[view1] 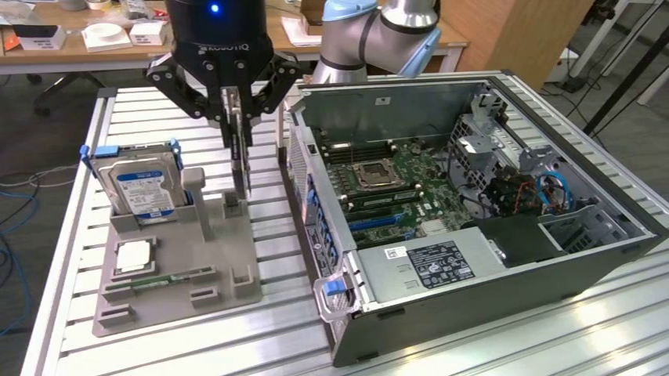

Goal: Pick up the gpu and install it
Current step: 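Insert the gpu into the slot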

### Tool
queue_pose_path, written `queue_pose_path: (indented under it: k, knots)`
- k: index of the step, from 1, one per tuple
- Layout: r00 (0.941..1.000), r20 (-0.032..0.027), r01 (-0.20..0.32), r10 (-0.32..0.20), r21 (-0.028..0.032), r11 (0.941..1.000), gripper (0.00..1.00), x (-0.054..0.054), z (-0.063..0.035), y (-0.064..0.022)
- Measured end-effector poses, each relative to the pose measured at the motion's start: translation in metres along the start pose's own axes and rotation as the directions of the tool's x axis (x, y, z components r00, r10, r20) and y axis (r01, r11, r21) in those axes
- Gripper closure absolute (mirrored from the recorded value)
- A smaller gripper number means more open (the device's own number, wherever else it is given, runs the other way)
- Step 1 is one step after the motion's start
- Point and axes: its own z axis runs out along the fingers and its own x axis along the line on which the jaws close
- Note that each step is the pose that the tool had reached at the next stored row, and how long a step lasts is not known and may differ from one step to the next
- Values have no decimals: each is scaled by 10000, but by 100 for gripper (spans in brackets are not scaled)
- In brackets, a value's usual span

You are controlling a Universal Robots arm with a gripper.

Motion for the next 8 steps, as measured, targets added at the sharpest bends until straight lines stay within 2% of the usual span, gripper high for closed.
queue_pose_path:
  k: [8]
  knots:
    - [10000,1,-1,1,0,10000,74,-42,2,3]
